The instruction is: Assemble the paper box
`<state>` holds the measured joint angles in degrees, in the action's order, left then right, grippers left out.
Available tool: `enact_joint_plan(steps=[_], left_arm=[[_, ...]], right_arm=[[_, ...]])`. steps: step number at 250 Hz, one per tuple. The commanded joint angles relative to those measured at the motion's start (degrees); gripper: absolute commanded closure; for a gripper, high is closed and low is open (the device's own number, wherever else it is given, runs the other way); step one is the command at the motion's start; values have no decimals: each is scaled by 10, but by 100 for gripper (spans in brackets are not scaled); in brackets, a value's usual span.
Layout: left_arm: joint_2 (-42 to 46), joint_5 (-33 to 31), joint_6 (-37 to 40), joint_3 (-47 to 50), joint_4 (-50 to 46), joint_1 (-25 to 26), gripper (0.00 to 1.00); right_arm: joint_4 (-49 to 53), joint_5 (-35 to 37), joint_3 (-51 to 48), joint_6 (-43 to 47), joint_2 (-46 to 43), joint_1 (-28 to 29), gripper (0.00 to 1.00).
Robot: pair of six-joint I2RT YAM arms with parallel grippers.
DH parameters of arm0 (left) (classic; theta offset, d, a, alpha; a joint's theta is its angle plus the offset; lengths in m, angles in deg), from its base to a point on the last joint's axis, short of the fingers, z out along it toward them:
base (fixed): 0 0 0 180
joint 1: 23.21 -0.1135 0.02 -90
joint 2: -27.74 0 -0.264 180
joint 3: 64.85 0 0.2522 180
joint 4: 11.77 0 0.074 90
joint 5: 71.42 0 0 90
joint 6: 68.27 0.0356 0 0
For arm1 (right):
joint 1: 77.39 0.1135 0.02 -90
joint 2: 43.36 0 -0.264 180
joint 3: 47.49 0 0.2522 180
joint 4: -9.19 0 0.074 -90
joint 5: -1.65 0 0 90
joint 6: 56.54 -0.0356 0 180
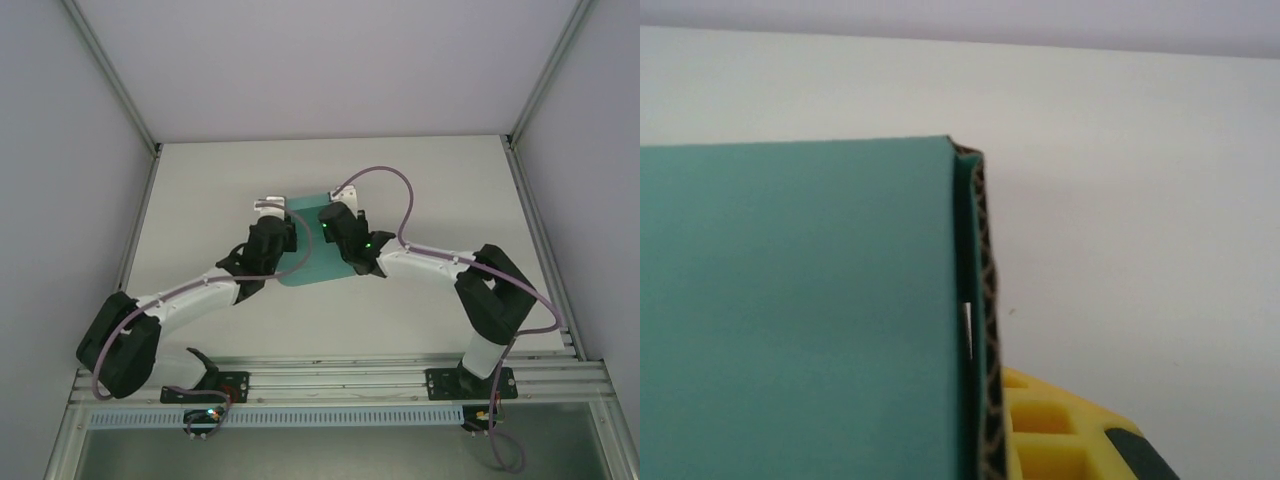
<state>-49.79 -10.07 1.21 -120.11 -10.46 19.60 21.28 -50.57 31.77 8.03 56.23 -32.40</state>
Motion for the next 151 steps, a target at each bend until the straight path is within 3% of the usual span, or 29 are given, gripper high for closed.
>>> enact_joint_plan(steps=[1, 36, 57, 88, 103, 130, 151], left_arm=[[-8, -99, -93, -36, -74, 7, 100], [-15, -175, -183, -65, -180, -5, 100], [-10, -177, -207, -61, -195, -15, 100], [-7, -162, -201, -55, -183, -19, 100], [-2, -124, -154, -38, -127, -19, 100], [4, -69, -132, -24, -79, -21, 100], [0, -41, -115, -33, -81, -20, 100]], right_arm=[[117, 182, 31, -137, 20, -11, 100], [194, 235, 42, -219, 34, -22, 100], [219, 240, 38, -267, 36, -30, 100], [131, 221, 1, -215, 13, -29, 100], [35, 170, -31, -141, -5, -33, 100], [-147, 38, -110, -66, -43, -45, 74], [-255, -83, -157, -33, -62, -59, 67]])
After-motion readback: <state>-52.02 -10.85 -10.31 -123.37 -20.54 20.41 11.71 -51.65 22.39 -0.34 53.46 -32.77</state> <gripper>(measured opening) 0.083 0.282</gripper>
